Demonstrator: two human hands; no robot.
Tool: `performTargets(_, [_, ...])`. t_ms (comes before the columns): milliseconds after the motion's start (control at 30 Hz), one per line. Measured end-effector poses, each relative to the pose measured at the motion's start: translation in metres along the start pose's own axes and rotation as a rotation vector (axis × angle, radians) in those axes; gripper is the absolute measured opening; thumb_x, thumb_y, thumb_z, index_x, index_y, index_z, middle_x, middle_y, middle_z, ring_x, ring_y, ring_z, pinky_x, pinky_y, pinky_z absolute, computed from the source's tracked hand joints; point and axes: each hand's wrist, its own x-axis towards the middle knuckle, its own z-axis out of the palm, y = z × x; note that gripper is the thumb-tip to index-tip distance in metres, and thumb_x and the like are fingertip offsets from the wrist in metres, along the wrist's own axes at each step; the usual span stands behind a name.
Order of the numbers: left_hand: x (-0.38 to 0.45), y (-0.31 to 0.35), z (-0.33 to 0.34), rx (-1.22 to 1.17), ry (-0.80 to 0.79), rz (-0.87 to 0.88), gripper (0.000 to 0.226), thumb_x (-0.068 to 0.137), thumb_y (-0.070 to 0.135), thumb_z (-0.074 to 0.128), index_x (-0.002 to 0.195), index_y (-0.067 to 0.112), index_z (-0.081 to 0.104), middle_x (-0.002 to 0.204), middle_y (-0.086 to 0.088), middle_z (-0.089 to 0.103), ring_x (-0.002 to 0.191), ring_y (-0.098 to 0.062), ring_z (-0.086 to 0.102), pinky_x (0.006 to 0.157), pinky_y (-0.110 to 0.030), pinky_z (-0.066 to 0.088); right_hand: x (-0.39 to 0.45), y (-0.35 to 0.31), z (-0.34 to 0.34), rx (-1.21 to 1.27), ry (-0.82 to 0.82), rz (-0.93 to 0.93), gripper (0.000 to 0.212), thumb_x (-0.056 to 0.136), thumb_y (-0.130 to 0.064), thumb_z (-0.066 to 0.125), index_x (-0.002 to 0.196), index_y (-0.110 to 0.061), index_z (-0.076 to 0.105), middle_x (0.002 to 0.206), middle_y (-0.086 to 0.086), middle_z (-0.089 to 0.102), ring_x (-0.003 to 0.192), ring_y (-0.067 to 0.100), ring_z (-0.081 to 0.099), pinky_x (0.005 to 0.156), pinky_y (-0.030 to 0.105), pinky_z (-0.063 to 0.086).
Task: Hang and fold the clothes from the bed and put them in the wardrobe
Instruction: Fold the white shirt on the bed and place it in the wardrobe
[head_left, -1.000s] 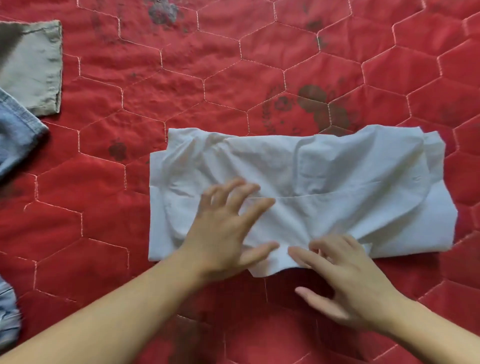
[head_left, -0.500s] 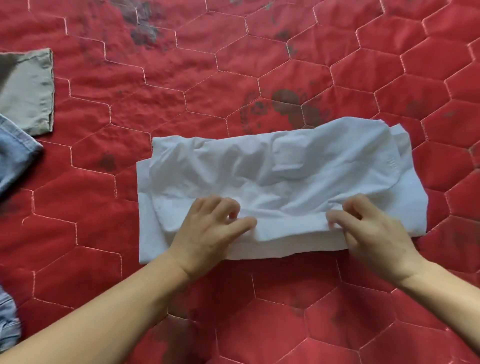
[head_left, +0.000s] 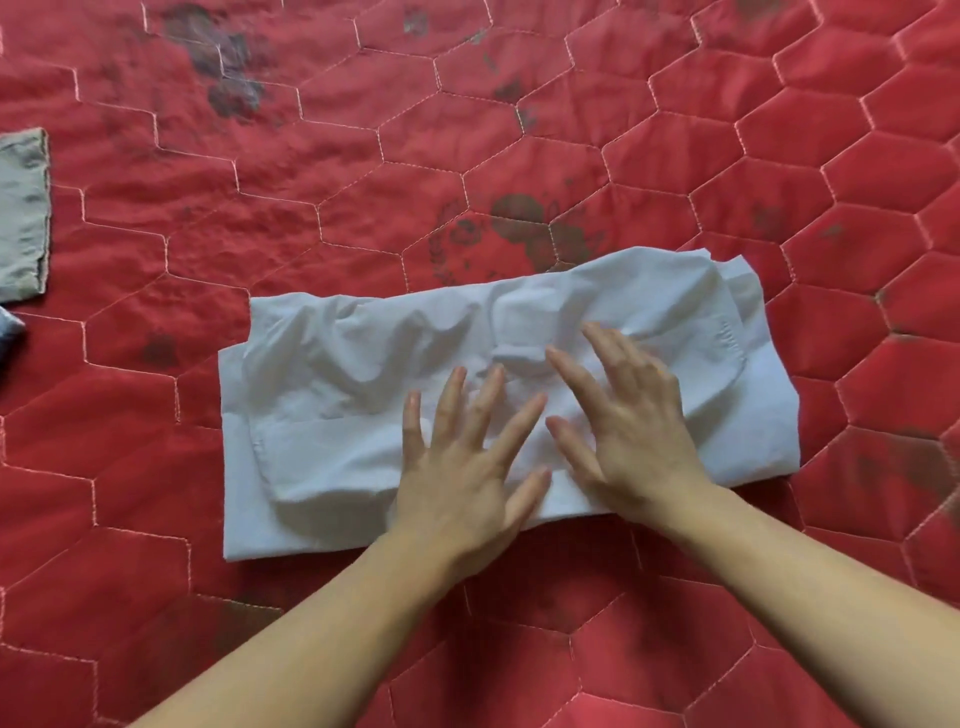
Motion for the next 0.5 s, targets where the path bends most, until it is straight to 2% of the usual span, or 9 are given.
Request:
performTargets(67, [0.009, 0.004, 0.016, 0.065, -0.059, -0.008, 0.067, 0.088, 0.065, 0.027, 0.150, 0.041, 0.025, 0.162, 0.000, 0.018, 0.149, -0.033, 0.010, 0.113, -0.064, 0.004, 0.002, 0.023, 0.009, -0.082, -0.088, 0.149, 0.067, 0.087, -0.056, 0.031, 0.146, -0.026, 0.041, 0.155, 0.013, 0.031, 0.142, 0.032, 0.030, 0.114, 0.050, 0.019])
performTargets(200, [0.016, -0.002, 0.029, 0.072, -0.116, 0.007, 0.069, 0.087, 0.066, 0.027, 0.151, 0.040, 0.024, 0.162, -0.001, 0.018, 0.148, -0.035, 0.011, 0.110, -0.069, 0.010, -0.021, 0.074, 0.007, -0.103, -0.127, 0.385, 0.073, 0.087, -0.059, 0.020, 0.151, -0.025, 0.030, 0.159, 0.010, 0.023, 0.147, 0.027, 0.020, 0.116, 0.051, 0.009])
performTargets(267, [0.014, 0.000, 0.028, 0.076, -0.117, 0.002, 0.070, 0.086, 0.067, 0.024, 0.151, 0.041, 0.018, 0.163, 0.000, 0.010, 0.149, -0.033, 0.002, 0.112, -0.066, 0.002, -0.042, 0.080, 0.000, -0.077, -0.065, 0.449, 0.071, 0.088, -0.057, 0.028, 0.150, -0.024, 0.030, 0.160, 0.007, 0.021, 0.147, 0.026, 0.019, 0.115, 0.051, 0.009])
performTargets(333, [0.013, 0.008, 0.020, 0.053, -0.081, -0.018, 0.068, 0.085, 0.061, 0.032, 0.150, 0.039, 0.027, 0.162, -0.002, 0.016, 0.149, -0.033, 0.005, 0.114, -0.064, 0.004, -0.066, 0.075, -0.007, 0.015, 0.068, 0.623, 0.070, 0.087, -0.055, 0.045, 0.147, -0.023, 0.033, 0.156, 0.007, 0.027, 0.142, 0.028, 0.025, 0.113, 0.051, 0.017])
performTargets(400, [0.018, 0.025, 0.008, 0.006, -0.021, 0.031, 0.067, 0.077, 0.046, 0.053, 0.142, 0.032, 0.046, 0.155, -0.007, 0.033, 0.144, -0.036, 0.025, 0.110, -0.063, 0.022, -0.084, 0.068, -0.012, 0.218, 0.226, 0.893, 0.071, 0.081, -0.053, 0.064, 0.140, -0.019, 0.043, 0.141, 0.011, 0.042, 0.125, 0.027, 0.042, 0.104, 0.046, 0.031])
performTargets(467, [0.026, 0.049, 0.002, -0.066, 0.050, 0.144, 0.063, 0.067, 0.035, 0.062, 0.129, 0.028, 0.059, 0.142, -0.007, 0.050, 0.123, -0.034, 0.047, 0.095, -0.051, 0.042, -0.091, 0.066, -0.016, 0.477, 0.352, 1.139, 0.069, 0.071, -0.059, 0.067, 0.124, -0.017, 0.055, 0.117, 0.010, 0.060, 0.092, 0.016, 0.054, 0.088, 0.033, 0.041])
performTargets(500, [0.031, 0.063, 0.000, -0.123, 0.033, 0.182, 0.057, 0.068, 0.033, 0.062, 0.125, 0.028, 0.060, 0.135, -0.005, 0.053, 0.112, -0.032, 0.053, 0.087, -0.045, 0.045, -0.089, 0.066, -0.018, 0.584, 0.372, 1.235, 0.063, 0.070, -0.062, 0.068, 0.114, -0.018, 0.058, 0.107, 0.007, 0.065, 0.082, 0.013, 0.057, 0.080, 0.032, 0.043])
